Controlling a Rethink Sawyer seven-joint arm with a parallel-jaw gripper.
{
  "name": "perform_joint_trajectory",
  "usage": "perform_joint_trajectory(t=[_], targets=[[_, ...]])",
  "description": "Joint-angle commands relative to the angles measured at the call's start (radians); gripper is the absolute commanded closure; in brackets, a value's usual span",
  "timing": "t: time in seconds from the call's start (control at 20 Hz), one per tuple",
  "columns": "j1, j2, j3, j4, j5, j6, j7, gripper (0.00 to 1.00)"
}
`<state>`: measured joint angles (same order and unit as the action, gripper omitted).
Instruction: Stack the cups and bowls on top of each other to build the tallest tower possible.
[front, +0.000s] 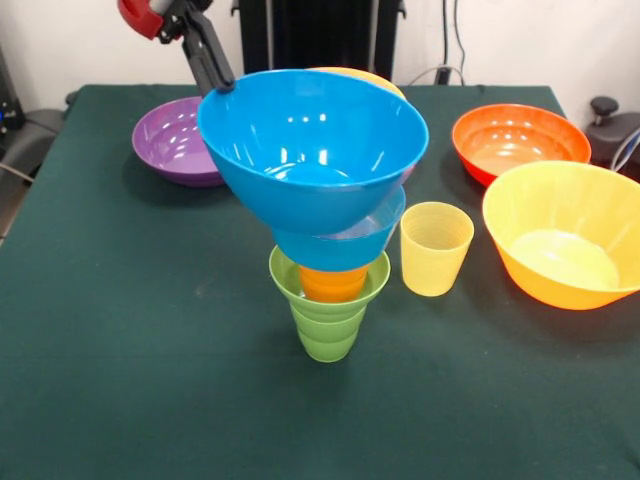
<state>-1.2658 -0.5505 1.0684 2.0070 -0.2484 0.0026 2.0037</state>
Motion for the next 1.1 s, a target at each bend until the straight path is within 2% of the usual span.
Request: perform_joint_trajectory(t=[0.05, 1.1], targets=[[0.090, 0.012, -0.099, 0.008, -0.057, -0.066, 0.096, 1.00], [0.090, -0.002, -0.103, 0.024, -0.045, -0.063, 0.090, 1.00]])
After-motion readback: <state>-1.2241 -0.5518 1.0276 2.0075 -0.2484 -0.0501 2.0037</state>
